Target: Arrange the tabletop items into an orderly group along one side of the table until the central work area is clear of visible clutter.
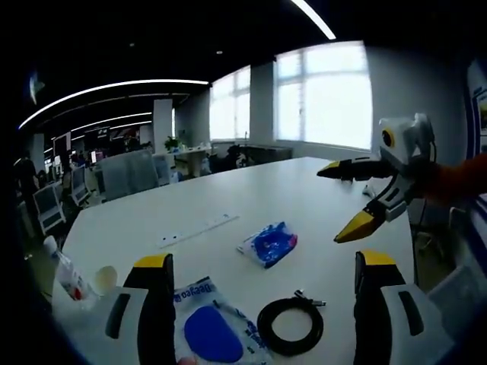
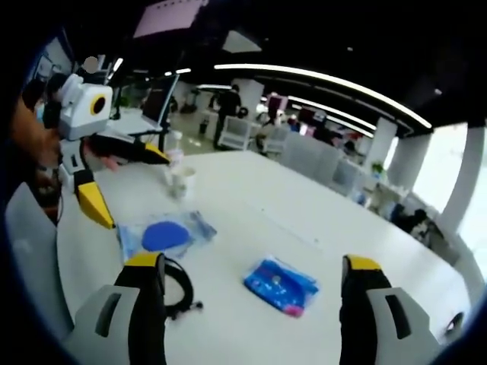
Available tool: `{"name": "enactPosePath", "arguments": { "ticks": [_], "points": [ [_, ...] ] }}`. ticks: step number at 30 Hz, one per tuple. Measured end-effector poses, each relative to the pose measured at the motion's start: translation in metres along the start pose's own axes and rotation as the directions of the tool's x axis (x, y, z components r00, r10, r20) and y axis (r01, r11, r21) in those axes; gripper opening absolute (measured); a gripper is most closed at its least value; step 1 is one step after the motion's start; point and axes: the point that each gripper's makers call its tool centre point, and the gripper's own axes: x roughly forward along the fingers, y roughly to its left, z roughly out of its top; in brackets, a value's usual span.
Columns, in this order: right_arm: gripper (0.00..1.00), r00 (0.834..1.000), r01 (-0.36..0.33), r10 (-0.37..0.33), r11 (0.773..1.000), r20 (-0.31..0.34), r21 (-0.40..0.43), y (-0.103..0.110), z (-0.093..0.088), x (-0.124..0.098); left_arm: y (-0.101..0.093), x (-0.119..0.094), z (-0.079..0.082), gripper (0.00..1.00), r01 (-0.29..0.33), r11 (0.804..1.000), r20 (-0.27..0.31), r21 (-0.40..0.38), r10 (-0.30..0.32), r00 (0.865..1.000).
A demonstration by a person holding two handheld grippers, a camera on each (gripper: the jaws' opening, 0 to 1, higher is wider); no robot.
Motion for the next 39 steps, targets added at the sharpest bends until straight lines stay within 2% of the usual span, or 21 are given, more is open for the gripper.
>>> {"name": "enactPosePath", "arguments": {
  "ticks": [8,18,21,24,28,39],
  "points": [
    [0.93,1.0,0.008,-0.009,1.0,-0.007,-0.02,0.01,0.009,0.002,0.009,-0.011,-0.013,0.98,-0.002,1.0,0.004,-0.014,0.002,1.0],
    [0.92,0.999,0.01,-0.012,0.999,-0.039,-0.04,0.019,0.006,0.006,0.015,-0.012,-0.025,0.98,0.008,0.999,0.011,-0.035,-0.008,1.0],
    [0.92,0.999,0.015,-0.017,0.999,-0.045,-0.044,0.019,0.006,0.006,0.014,-0.011,-0.026,0.98,0.014,0.999,0.013,-0.044,-0.014,1.0],
    [0.92,0.999,0.018,-0.021,0.999,-0.05,-0.049,0.019,0.006,0.007,0.009,-0.01,-0.028,0.97,0.028,1.0,0.006,-0.007,-0.028,1.0],
    [0.92,0.998,0.022,-0.025,0.999,-0.057,-0.05,0.021,0.004,0.007,0.006,-0.008,-0.03,0.97,0.044,0.999,0.005,-0.013,-0.044,0.999],
    [0.91,0.996,0.024,-0.03,0.997,-0.079,-0.069,0.025,0.003,0.007,0.007,-0.012,-0.036,0.97,0.056,0.998,-0.001,0.006,-0.056,0.998]
  ]
}}
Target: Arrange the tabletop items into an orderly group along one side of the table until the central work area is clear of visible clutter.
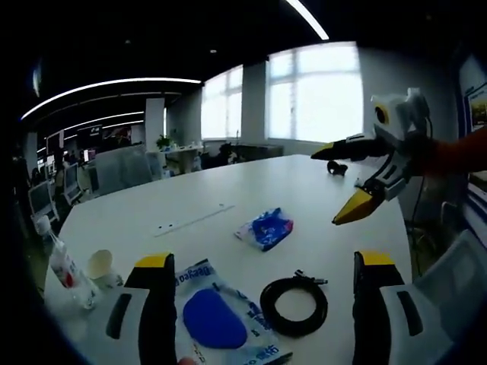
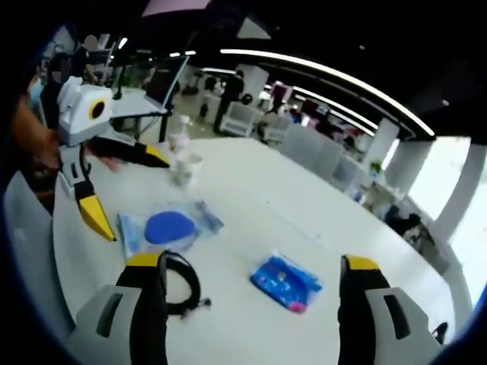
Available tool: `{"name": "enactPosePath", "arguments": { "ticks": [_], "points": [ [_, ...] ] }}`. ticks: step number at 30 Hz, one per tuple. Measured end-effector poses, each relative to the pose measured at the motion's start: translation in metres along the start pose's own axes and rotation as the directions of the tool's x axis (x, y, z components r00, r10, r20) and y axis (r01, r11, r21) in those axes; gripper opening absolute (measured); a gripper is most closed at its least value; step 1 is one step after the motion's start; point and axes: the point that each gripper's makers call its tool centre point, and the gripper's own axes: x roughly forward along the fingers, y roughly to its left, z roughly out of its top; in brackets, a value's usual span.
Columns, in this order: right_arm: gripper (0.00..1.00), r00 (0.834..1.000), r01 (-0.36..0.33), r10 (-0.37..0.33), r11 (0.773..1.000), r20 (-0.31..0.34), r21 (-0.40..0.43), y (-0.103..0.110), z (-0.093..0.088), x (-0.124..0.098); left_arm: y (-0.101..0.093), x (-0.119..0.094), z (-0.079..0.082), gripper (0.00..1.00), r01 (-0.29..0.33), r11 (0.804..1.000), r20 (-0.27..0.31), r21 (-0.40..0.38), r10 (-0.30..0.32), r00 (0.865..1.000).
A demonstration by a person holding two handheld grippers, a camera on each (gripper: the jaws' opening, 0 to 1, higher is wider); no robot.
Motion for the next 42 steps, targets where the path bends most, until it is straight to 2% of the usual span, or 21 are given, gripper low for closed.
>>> {"name": "enactPosePath", "arguments": {
  "ticks": [16,34,42],
  "points": [
    [0.9,1.0,-0.008,0.008,1.0,-0.008,0.006,0.005,0.001,0.01,0.01,-0.006,-0.012,0.96,-0.013,1.0,-0.013,-0.023,0.012,1.0],
    [0.89,0.996,-0.088,0.088,0.996,-0.002,-0.008,0.015,-0.004,0.035,0.022,-0.016,-0.028,0.96,-0.083,0.995,-0.038,-0.054,0.081,0.996],
    [0.88,0.993,-0.12,0.12,0.993,0.002,0.002,0.019,-0.012,0.044,0.019,-0.018,-0.039,0.95,-0.11,0.991,-0.062,-0.07,0.106,0.992]
  ]
}}
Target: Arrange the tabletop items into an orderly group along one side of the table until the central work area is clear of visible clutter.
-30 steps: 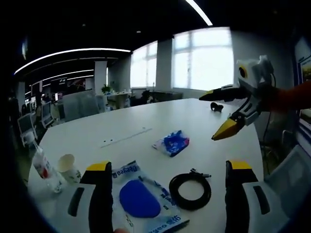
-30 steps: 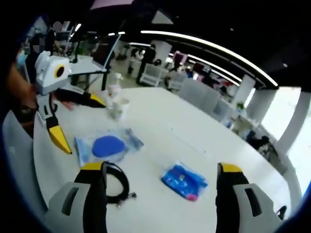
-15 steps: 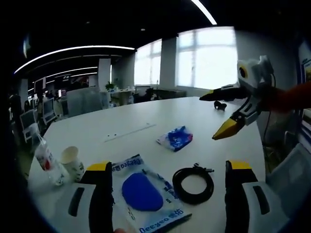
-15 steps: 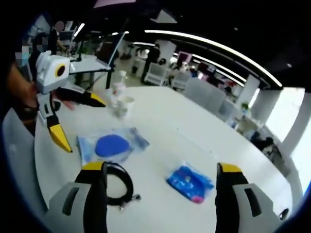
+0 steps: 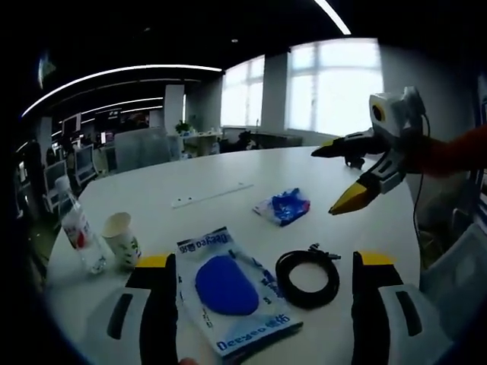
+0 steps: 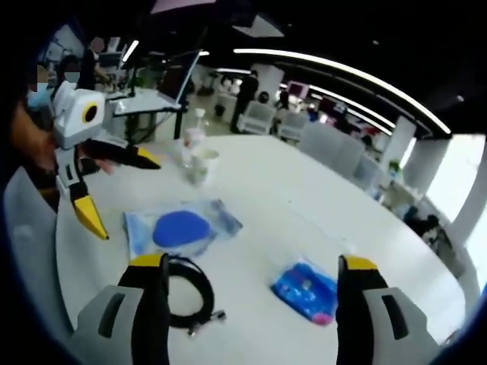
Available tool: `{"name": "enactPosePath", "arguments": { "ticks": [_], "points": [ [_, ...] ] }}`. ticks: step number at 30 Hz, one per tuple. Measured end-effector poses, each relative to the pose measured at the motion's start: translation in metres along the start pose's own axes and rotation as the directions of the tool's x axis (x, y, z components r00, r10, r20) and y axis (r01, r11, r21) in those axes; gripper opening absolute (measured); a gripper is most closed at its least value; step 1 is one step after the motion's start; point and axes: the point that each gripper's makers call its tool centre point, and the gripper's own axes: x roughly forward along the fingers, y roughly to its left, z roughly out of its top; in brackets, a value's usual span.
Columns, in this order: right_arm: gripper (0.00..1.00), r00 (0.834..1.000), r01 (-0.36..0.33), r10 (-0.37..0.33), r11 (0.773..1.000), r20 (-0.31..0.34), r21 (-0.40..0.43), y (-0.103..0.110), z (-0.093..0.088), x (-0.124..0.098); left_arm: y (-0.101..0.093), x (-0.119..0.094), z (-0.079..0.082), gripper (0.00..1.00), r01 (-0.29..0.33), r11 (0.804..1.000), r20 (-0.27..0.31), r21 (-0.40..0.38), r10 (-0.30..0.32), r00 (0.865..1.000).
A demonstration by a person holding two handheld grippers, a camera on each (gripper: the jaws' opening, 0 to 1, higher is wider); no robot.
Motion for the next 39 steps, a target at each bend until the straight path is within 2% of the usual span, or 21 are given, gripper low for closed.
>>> {"name": "enactPosePath", "arguments": {
  "ticks": [15,29,39],
  "points": [
    [0.84,0.996,-0.087,0.087,0.996,0.014,-0.005,0.001,-0.006,0.024,0.001,0.002,-0.011,0.94,-0.069,0.997,-0.022,-0.025,0.068,0.997],
    [0.79,0.987,-0.158,0.159,0.987,0.025,-0.042,0.008,0.003,0.043,0.015,-0.001,-0.023,0.92,-0.141,0.988,-0.042,-0.068,0.138,0.99],
    [0.74,0.982,-0.188,0.189,0.98,0.013,-0.058,0.011,0.002,0.054,0.018,0.0,-0.033,0.91,-0.165,0.982,-0.056,-0.095,0.16,0.986]
  ]
}}
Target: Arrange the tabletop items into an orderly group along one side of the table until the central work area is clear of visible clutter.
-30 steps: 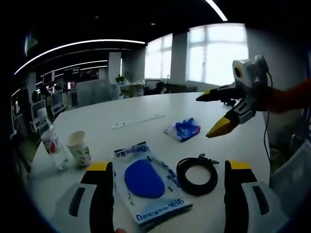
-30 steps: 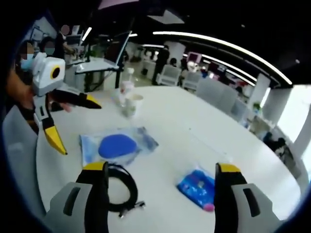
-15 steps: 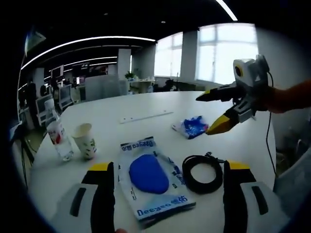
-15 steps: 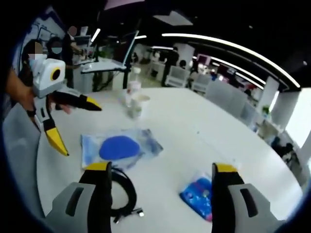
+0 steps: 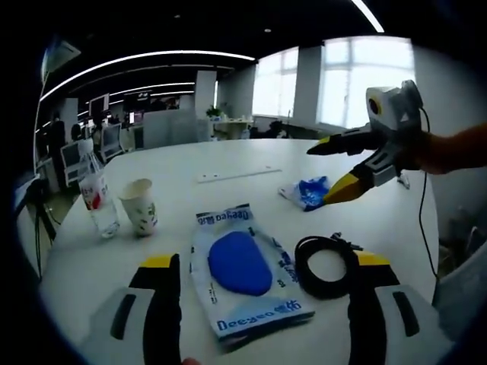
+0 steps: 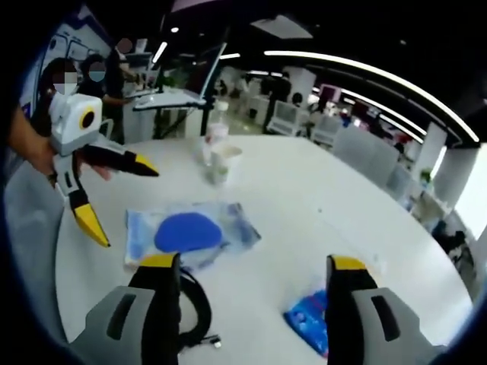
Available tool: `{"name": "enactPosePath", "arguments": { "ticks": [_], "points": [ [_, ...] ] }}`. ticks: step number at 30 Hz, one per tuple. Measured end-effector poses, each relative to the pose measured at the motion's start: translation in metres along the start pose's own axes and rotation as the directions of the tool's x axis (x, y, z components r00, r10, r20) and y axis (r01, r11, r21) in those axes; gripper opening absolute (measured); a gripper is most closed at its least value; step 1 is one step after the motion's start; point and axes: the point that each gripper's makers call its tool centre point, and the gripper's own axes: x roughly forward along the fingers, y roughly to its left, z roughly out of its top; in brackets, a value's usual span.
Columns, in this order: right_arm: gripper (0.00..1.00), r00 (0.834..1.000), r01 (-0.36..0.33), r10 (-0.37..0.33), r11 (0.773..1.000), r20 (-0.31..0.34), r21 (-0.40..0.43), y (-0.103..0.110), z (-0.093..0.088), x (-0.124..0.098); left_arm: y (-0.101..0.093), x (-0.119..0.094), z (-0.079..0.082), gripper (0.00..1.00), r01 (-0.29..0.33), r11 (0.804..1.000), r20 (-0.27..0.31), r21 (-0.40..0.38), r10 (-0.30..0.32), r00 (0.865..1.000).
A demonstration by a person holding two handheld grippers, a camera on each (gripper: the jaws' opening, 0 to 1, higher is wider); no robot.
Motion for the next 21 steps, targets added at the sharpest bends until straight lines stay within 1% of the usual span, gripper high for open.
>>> {"name": "enactPosePath", "arguments": {
  "ticks": [14,21],
  "points": [
    [0.72,0.999,-0.043,0.043,0.999,-0.007,-0.007,0.002,-0.002,0.019,0.005,0.005,-0.015,0.89,-0.033,0.999,-0.021,-0.032,0.032,0.999],
    [0.71,0.998,-0.066,0.066,0.998,-0.021,-0.003,0.004,-0.01,0.029,0.006,0.007,-0.025,0.89,-0.049,0.997,-0.035,-0.053,0.047,0.998]
  ]
}}
